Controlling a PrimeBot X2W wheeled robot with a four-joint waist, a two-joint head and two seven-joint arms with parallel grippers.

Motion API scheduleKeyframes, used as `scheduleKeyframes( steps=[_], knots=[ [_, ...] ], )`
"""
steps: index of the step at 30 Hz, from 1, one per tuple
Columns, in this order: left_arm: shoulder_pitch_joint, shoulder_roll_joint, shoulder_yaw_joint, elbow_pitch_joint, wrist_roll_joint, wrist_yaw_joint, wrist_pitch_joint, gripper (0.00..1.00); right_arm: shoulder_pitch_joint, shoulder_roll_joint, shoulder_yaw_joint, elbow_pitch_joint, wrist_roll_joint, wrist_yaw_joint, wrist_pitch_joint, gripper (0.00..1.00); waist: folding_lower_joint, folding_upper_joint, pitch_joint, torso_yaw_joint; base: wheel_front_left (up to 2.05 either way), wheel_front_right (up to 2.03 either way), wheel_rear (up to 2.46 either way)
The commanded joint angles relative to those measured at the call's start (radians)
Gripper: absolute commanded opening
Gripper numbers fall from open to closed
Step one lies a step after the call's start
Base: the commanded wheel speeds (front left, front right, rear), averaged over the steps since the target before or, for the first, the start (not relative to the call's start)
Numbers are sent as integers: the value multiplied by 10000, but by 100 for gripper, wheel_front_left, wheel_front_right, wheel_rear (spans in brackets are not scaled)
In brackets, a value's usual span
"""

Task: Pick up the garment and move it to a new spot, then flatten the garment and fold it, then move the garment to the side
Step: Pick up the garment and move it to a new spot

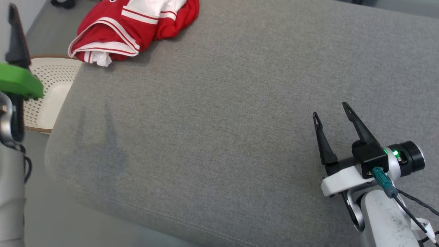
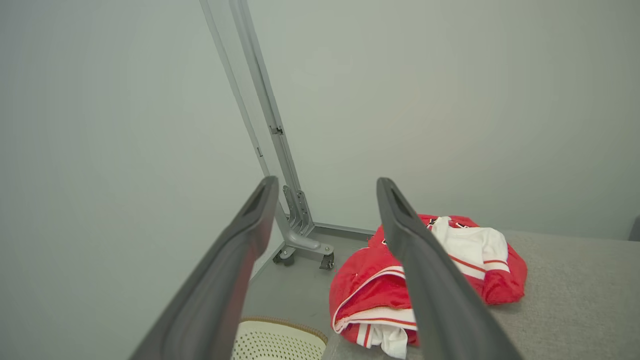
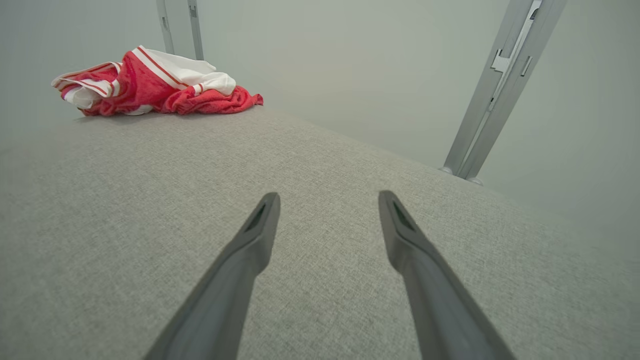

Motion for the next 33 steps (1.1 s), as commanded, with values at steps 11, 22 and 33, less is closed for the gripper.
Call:
scheduleKeyframes(
  steps=[11,22,33],
  knots=[
    [-2474,450,-439,2660,-88,-384,1137,100,-520,-40,-338,-949,-657,-3,-32,100,0,0,2441,-1878,0,0,0],
    [-2959,181,-876,4732,-669,-670,1678,100,-466,-54,-380,-1466,-749,-3,-9,100,0,0,2985,-2199,0,0,0],
    [-3315,627,-1300,5296,-775,-757,1289,0,-541,-49,-370,-1353,-390,-5,-9,100,0,0,2547,-2371,0,0,0]
  ],
)
